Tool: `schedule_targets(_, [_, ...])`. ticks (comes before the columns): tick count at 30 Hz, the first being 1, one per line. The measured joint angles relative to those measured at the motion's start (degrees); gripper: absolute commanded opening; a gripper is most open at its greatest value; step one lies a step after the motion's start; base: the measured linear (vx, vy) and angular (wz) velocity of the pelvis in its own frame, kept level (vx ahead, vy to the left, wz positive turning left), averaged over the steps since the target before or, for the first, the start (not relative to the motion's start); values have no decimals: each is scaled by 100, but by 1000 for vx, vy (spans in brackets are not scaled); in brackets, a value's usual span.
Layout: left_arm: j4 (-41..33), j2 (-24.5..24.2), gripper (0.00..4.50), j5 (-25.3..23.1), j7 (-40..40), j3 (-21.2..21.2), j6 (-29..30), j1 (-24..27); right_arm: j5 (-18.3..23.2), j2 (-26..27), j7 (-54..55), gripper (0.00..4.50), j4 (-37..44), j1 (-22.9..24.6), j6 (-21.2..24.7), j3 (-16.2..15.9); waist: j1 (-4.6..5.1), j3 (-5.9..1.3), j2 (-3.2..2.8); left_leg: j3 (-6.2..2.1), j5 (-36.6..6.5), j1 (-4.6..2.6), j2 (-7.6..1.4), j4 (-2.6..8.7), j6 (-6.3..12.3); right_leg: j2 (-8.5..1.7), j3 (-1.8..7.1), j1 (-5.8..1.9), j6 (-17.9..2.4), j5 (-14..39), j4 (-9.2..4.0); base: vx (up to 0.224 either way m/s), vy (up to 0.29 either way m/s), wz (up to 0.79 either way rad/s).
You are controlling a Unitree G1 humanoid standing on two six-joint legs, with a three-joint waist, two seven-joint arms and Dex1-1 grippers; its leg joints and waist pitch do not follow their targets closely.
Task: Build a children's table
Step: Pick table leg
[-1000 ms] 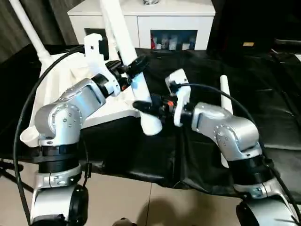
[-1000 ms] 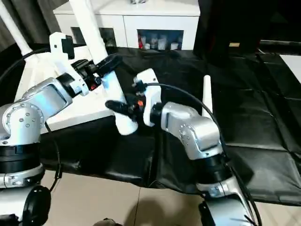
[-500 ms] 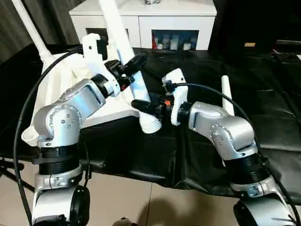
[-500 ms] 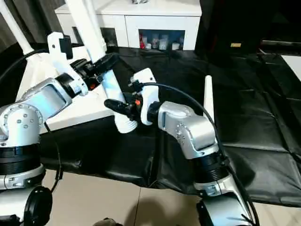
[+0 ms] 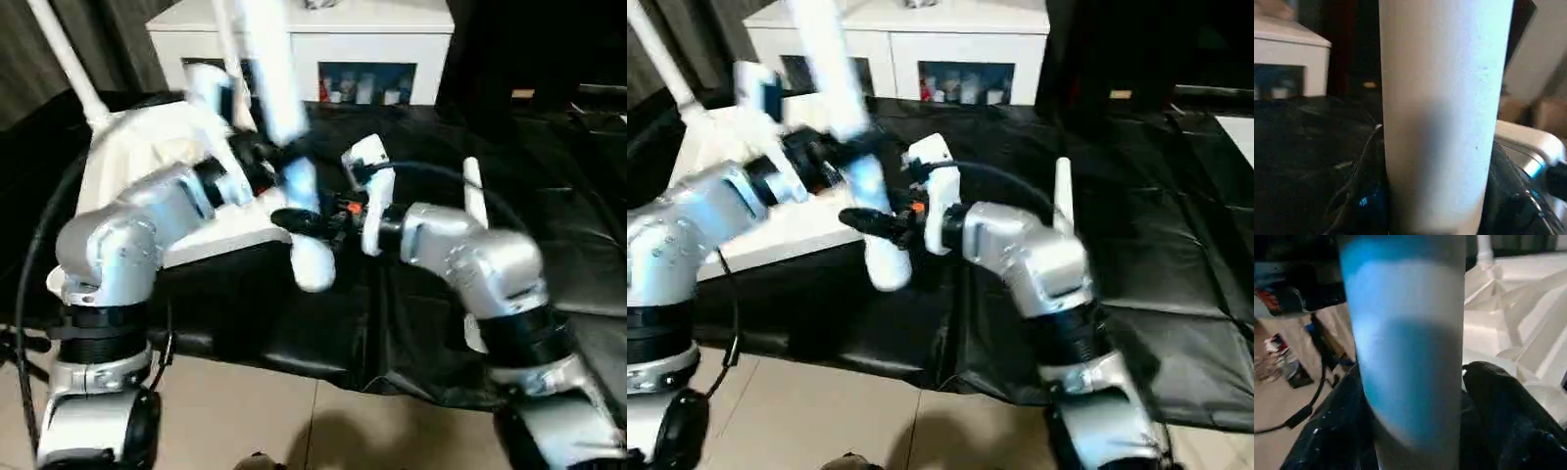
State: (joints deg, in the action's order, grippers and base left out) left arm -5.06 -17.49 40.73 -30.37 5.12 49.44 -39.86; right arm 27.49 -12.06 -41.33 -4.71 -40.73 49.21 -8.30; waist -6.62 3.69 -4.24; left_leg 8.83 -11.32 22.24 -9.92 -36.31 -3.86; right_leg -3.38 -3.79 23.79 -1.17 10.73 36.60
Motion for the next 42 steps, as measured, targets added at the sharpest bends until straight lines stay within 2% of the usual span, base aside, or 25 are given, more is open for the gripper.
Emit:
schedule_targets(4, [10,-178,183,-116,-399,-300,-112,-2,19,-229,-182,350,-58,-55,199,-126,14,1,3,0,1,-2,0,0,-2,0,1,1,0,0,4,0,0,0])
schedule_targets(15, [157,-271,183,-222,-719,-345,-354,-23,20,-377,-409,350,-111,-180,581,-233,-1,2,12,1,5,-3,-1,0,-7,1,0,2,0,0,8,0,0,0])
schedule_targets(16, [165,-270,183,-225,-734,-345,-362,-35,20,-377,-411,323,-111,-180,585,-235,0,2,12,1,5,-3,-1,0,-8,0,0,2,0,0,8,0,0,0])
schedule_targets(20, [212,-260,183,-230,-769,-344,-394,-81,27,-365,-432,313,-108,-180,626,-237,3,1,11,1,5,-4,-1,0,-8,1,1,2,0,0,8,0,0,0])
schedule_targets(21, [228,-253,183,-230,-772,-343,-408,-81,27,-347,-441,286,-107,-177,627,-237,3,1,11,1,5,-4,-1,0,-8,1,1,3,0,0,9,0,0,0])
schedule_targets(24, [245,-222,183,-226,-777,-335,-423,-81,27,-324,-464,261,-107,-156,627,-237,5,1,11,1,5,-3,-1,0,-9,1,1,3,0,0,9,0,0,0])
schedule_targets(26, [251,-217,183,-224,-776,-327,-425,-81,29,-319,-489,261,-106,-156,626,-237,6,1,11,1,6,-4,-1,0,-9,0,1,2,-1,0,9,0,0,0])
schedule_targets(32, [280,-191,183,-216,-776,-319,-425,-82,32,-288,-513,202,-34,-95,578,-260,5,1,11,1,6,-4,-1,0,-9,0,1,2,-1,0,11,0,0,0])
schedule_targets(40, [357,-126,182,-206,-650,-258,-424,-82,21,-264,-500,193,-34,-66,509,-260,5,1,11,0,6,-4,-1,0,-9,0,1,2,-1,-1,11,0,0,0])
schedule_targets(41, [361,-104,238,-207,-554,-249,-418,-84,17,-249,-476,192,-34,-52,494,-241,5,1,11,1,6,-4,-1,0,-9,1,1,2,-1,-1,11,0,0,0])
schedule_targets(42, [383,-47,252,-184,-475,-162,-359,-88,14,-224,-451,191,-35,-36,469,-213,5,1,11,1,6,-4,-1,0,-9,0,1,3,-1,-1,11,0,0,0])
